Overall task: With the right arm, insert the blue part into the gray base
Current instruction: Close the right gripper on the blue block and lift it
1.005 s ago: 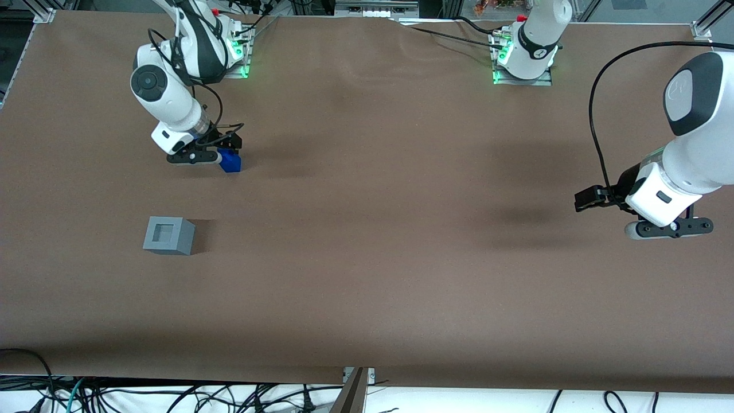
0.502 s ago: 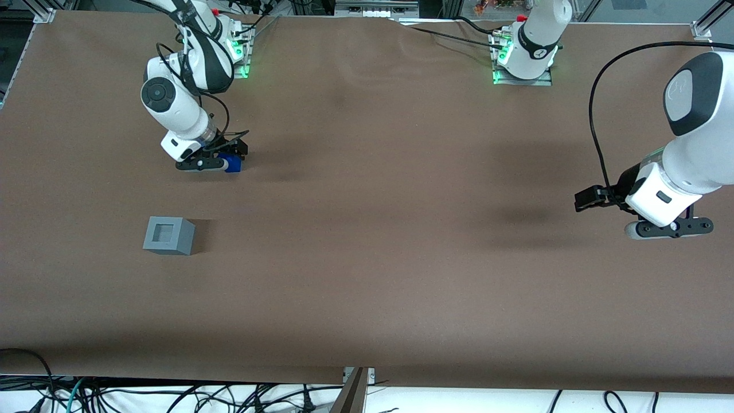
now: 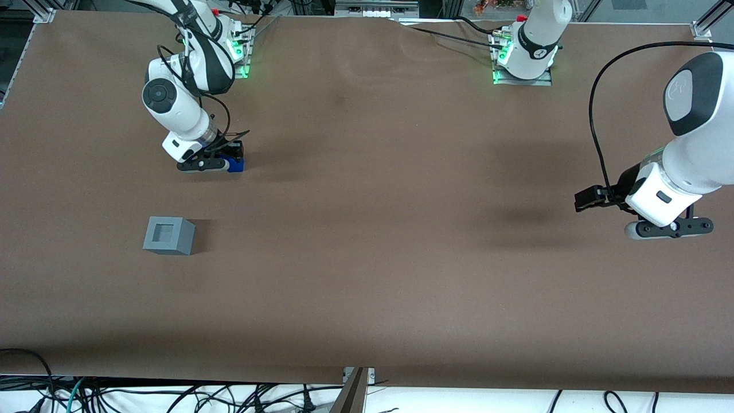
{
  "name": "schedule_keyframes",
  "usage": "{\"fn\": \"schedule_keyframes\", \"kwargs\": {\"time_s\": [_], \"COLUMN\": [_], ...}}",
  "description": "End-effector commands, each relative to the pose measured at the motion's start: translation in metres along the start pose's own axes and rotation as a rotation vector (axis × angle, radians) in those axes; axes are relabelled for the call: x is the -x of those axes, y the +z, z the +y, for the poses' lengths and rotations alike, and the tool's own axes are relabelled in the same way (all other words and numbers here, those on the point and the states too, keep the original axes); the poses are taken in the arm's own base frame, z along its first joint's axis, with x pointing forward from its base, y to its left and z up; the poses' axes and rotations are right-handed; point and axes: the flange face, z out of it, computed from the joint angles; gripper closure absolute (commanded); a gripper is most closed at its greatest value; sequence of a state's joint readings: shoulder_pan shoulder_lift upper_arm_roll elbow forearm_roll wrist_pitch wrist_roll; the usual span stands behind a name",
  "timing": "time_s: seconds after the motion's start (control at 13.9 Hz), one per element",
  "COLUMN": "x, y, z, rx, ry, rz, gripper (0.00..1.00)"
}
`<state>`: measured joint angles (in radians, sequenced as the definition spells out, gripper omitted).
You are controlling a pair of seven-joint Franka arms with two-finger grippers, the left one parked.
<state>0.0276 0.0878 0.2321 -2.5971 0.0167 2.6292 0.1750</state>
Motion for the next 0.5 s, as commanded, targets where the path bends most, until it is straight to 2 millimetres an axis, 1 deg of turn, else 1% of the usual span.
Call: {"fn": "schedule_keyframes", "kwargs": {"time_s": [0.0, 0.07, 0.22, 0.29, 0.36, 0.43], "x": [0.0, -0.004, -0.02, -0.031, -0.049, -0.07], "y": [-0.025, -0.038, -0.066, -0.083, -0.107, -0.134], "z": [0.003, 0.003, 0.003, 0.004, 0.011, 0.023], "rx": [0.022, 0.031, 0.035, 0.039, 0.044, 0.053], "ry": [-0.026, -0.028, -0.024, -0.02, -0.007, 0.013], "rz": [-0.016, -0.029, -0.038, -0.038, -0.029, -0.03], "gripper": [0.9, 0.9, 0.9, 0.9, 0.9, 0.9]}}
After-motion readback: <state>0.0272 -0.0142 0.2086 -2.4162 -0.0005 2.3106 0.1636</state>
